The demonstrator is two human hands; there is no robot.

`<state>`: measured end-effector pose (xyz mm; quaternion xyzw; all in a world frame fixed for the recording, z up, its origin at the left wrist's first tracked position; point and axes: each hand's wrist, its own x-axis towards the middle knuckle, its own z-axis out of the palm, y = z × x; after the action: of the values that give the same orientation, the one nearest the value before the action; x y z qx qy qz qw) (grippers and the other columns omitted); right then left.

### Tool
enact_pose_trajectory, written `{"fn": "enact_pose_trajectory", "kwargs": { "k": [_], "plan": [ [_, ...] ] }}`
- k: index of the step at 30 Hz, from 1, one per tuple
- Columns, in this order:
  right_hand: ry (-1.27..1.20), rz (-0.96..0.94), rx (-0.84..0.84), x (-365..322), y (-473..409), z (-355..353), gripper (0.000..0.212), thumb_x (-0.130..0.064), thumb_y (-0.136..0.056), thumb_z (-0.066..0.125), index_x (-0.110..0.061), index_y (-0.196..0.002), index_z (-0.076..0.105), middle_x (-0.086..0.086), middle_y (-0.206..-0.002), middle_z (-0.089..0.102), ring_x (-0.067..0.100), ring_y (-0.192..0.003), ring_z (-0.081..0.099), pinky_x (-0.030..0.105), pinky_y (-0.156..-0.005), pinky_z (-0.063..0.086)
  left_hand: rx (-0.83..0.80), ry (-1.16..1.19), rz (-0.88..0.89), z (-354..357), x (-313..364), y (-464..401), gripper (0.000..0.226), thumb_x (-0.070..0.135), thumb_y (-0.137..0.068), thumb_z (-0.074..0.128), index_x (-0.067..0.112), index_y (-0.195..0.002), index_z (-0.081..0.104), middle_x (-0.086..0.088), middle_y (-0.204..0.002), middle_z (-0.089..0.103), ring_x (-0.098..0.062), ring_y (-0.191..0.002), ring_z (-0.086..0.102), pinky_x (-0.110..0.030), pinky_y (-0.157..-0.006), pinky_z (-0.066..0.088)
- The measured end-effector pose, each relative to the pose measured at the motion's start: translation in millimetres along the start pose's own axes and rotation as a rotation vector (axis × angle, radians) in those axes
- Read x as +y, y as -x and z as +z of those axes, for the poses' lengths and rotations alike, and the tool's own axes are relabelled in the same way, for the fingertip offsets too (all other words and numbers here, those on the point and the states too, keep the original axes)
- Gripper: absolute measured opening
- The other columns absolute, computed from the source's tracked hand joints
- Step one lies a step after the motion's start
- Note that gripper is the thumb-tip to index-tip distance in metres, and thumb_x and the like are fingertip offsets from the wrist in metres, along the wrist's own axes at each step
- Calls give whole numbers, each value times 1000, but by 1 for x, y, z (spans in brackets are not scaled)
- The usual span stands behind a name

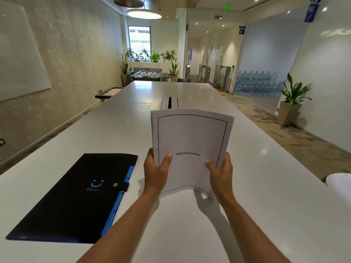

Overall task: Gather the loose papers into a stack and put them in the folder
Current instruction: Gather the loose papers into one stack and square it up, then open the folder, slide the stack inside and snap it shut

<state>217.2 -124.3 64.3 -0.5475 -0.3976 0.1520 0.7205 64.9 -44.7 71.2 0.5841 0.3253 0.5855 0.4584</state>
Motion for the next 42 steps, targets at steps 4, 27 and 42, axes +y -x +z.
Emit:
{"fn": "enact_pose_trajectory", "kwargs": {
  "k": [4, 27, 42],
  "plan": [
    [26, -34, 44, -5, 3, 6, 32, -5, -93, 57, -34, -102, 50, -12, -104, 59, 3, -95, 62, 10, -71, 51, 24, 2, 4, 6, 5, 0, 28, 15, -90, 65, 25, -114, 55, 7, -106, 65, -4, -99, 64, -21, -84, 55],
    [404, 538, -138, 33, -4, -19, 52, -8, -83, 53, -15, -132, 41, 12, -117, 62, 33, -104, 63, 45, -90, 52, -137, -451, -463, -4, -23, -4, 49, 16, -99, 47, 11, -145, 31, -16, -144, 44, -31, -128, 46, -31, -89, 39],
    [881, 344, -182, 47, 14, -6, 18, 2, -71, 45, -7, -86, 38, 7, -77, 49, 26, -66, 44, 31, -57, 31, -247, -927, -275, 1, -68, 19, 64, 6, -95, 51, 8, -149, 17, -15, -141, 40, -28, -119, 49, -33, -92, 44]
  ]
}}
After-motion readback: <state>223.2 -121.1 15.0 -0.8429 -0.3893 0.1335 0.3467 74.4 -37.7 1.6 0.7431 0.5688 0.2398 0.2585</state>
